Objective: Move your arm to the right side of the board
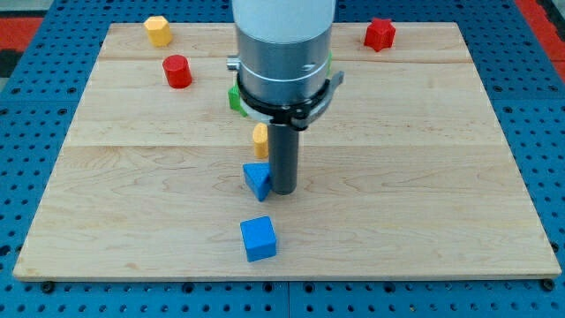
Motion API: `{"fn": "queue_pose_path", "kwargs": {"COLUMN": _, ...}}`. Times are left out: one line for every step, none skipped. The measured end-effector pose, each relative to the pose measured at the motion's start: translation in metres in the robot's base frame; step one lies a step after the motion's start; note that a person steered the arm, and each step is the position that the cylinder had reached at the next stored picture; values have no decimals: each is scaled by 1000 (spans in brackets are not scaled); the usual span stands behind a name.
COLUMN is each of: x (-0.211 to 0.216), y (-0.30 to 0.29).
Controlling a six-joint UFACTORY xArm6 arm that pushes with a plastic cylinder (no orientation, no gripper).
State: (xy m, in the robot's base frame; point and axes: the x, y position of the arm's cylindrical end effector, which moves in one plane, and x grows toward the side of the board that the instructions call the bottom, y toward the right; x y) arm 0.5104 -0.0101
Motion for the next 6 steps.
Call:
{"fn": "queue_pose_path", "kwargs": {"x": 0, "y": -7}}
{"fn": "queue_pose_path", "kwargs": {"x": 0, "y": 53}}
{"fn": "queue_pose_path", "kwargs": {"x": 0, "y": 110}}
{"fn": "queue_pose_path", "kwargs": {"x": 2, "y": 126}}
{"fn": "queue_pose_path", "kwargs": {"x": 19, "y": 174}}
{"fn": "queue_pose_path", "kwargs": {"x": 20, "y": 176}}
